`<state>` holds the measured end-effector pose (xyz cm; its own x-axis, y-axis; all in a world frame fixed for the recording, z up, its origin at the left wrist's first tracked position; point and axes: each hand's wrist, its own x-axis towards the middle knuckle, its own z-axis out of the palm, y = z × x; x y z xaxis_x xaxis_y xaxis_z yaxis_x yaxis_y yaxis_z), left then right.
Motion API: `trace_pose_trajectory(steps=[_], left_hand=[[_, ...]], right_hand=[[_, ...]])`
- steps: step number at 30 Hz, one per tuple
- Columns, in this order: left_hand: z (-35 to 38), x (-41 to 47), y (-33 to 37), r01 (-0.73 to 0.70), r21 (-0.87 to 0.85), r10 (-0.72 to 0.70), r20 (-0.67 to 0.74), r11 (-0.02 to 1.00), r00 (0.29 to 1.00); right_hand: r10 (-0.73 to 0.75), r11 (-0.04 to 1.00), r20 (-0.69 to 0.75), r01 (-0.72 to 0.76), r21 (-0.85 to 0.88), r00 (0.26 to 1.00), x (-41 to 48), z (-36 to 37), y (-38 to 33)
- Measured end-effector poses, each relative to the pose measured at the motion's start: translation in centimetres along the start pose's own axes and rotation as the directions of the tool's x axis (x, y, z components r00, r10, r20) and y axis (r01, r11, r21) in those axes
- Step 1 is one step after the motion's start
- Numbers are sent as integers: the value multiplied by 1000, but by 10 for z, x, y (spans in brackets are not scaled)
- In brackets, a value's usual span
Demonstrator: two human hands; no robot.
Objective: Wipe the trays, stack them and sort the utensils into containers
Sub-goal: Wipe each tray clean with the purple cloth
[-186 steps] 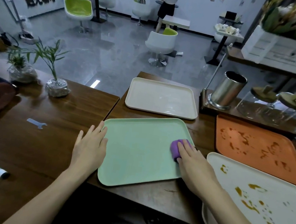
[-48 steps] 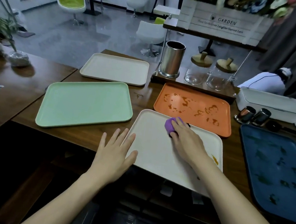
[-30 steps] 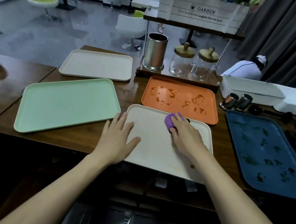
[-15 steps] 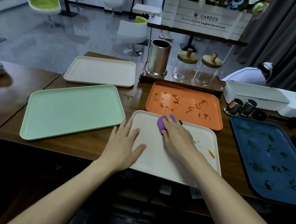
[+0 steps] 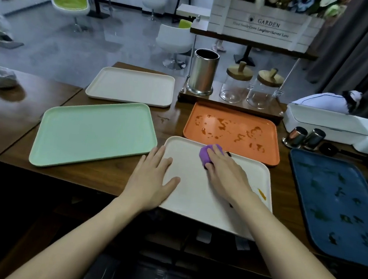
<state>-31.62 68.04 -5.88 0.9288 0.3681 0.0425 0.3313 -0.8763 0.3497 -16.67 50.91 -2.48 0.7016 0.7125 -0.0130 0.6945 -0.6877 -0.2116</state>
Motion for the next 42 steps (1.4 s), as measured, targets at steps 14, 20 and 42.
trace_pose_trajectory(steps=[14,20,42], left_hand=[[3,1,0,-7,1,7,-10,1000,1000],[6,5,-4,-13,-31,12,-28,999,1000],[6,4,-5,-47,13,47,-9,999,999]], right_hand=[[143,989,-83,-145,-19,986,-55,18,15],[-67,998,-93,68,9,993,-66,40,-63],[-70,995,-142,79,59,987,-79,51,-96]])
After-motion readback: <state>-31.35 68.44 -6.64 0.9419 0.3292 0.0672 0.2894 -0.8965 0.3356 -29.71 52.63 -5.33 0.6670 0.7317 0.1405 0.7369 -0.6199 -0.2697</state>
